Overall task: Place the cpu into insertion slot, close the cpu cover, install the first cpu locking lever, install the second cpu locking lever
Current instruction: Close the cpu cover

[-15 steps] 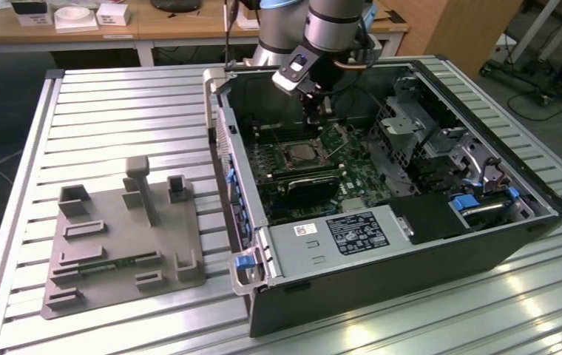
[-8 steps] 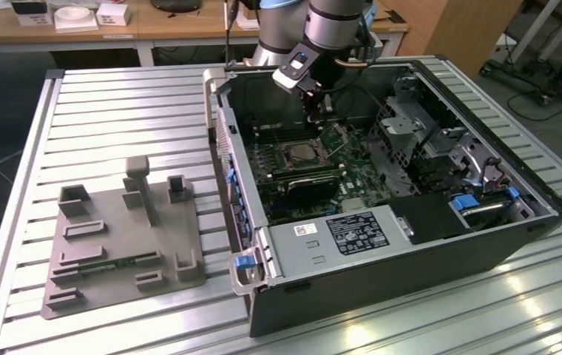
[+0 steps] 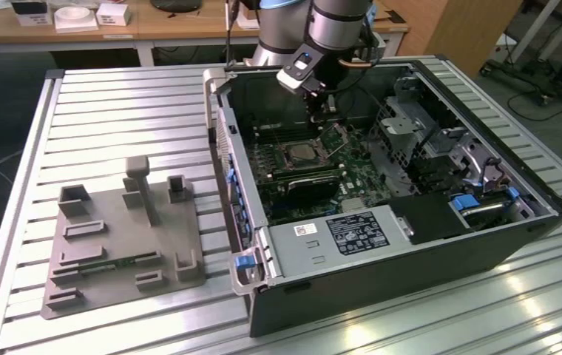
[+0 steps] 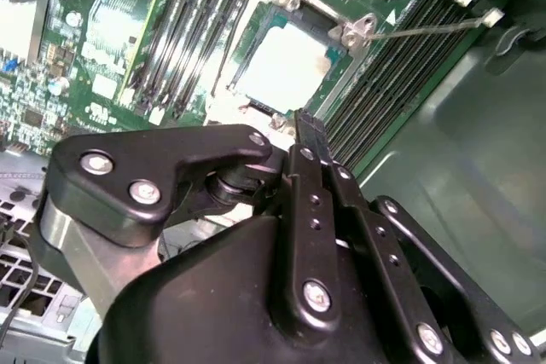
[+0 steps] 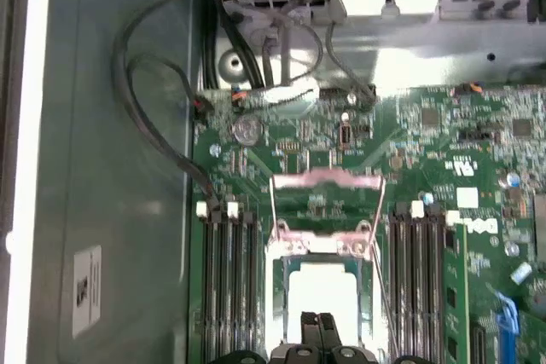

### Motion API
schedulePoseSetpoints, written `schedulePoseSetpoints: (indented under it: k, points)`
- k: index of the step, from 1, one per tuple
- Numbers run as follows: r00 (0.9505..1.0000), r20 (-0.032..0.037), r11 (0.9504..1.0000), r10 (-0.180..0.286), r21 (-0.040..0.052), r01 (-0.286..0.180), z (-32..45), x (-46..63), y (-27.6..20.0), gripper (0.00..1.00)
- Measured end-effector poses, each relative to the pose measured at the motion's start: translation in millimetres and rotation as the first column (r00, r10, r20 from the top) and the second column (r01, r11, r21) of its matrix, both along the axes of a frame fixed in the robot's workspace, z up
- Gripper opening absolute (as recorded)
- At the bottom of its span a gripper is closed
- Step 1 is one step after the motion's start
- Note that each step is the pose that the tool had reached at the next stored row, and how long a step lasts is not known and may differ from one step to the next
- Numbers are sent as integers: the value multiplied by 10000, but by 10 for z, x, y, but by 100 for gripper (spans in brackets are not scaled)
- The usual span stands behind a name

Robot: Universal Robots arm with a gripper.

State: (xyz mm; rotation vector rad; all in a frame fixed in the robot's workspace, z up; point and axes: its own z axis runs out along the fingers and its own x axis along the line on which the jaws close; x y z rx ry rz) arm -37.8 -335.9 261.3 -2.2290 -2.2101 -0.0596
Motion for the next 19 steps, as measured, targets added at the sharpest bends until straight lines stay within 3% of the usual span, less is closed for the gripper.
schedulePoseSetpoints:
  k: [6, 11, 19]
  points:
    - [10000, -1, 10000, -3, -2, 3, 0, 27, 0, 11]
    - [10000, 0, 10000, -1, -1, 1, 64, 27, 0, 11]
    - [10000, -1, 10000, -1, -1, 1, 72, 57, 0, 11]
